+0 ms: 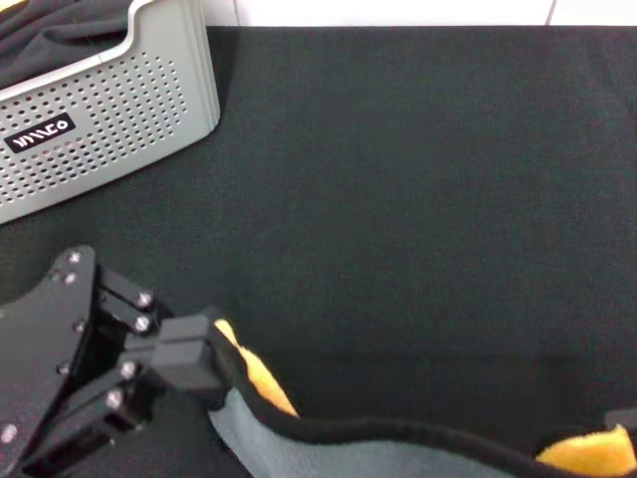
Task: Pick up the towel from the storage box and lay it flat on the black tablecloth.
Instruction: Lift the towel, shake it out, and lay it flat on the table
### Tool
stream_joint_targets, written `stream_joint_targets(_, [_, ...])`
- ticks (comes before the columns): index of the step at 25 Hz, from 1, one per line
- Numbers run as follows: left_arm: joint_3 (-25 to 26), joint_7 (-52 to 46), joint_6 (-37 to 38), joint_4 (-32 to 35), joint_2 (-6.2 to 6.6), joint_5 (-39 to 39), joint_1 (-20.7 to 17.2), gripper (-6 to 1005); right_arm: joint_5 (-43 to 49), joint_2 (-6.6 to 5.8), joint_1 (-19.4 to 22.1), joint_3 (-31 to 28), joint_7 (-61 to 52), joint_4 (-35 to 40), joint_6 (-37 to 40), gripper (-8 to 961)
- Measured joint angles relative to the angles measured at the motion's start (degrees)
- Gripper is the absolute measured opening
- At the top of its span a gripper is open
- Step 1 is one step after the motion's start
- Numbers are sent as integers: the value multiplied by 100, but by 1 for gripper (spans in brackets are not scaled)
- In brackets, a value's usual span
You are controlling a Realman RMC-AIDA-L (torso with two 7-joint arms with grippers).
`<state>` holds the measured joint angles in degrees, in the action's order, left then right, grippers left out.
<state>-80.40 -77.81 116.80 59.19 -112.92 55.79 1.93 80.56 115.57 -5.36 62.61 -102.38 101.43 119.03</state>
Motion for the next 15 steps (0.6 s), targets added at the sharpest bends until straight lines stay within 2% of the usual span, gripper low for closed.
stream_joint_targets(10, [-247,101,0,-485,-86,95,92,18,131,1,139,-22,91,-492,373,1])
stream_joint_targets(15, [-239,189,-12,-688,-86,99,163,19,239,0,121,-137,108,-669,195,1])
